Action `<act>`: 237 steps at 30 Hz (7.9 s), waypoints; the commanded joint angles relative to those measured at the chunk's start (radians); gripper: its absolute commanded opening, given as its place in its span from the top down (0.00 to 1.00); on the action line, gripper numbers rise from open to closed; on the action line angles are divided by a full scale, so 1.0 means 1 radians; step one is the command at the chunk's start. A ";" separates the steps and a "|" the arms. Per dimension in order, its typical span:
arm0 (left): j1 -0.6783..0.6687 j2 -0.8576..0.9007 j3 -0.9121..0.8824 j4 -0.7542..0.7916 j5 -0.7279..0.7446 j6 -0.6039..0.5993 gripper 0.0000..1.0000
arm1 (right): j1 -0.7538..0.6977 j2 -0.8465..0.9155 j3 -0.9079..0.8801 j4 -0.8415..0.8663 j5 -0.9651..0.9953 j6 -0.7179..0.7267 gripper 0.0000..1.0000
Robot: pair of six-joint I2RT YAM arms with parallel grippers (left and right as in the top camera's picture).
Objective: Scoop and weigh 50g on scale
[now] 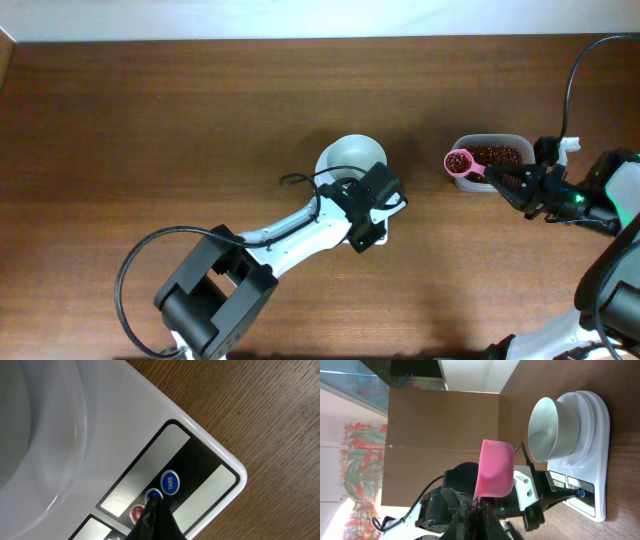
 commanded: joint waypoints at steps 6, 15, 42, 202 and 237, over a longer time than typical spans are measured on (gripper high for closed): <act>-0.002 0.040 -0.012 -0.002 -0.111 -0.032 1.00 | 0.006 -0.026 0.000 -0.004 -0.002 -0.016 0.96; -0.002 0.041 -0.001 -0.002 -0.121 -0.032 1.00 | 0.006 -0.026 0.000 -0.004 -0.002 -0.016 0.96; -0.002 -0.042 0.135 -0.211 -0.116 -0.043 1.00 | 0.006 -0.026 0.000 -0.003 -0.002 -0.016 0.96; 0.607 -0.612 0.315 -0.767 0.385 0.483 0.01 | 0.428 -0.018 0.000 1.138 0.213 1.123 0.96; 0.607 -0.612 0.315 -0.767 0.385 0.483 0.01 | 0.570 -0.018 0.000 1.222 0.434 0.657 0.96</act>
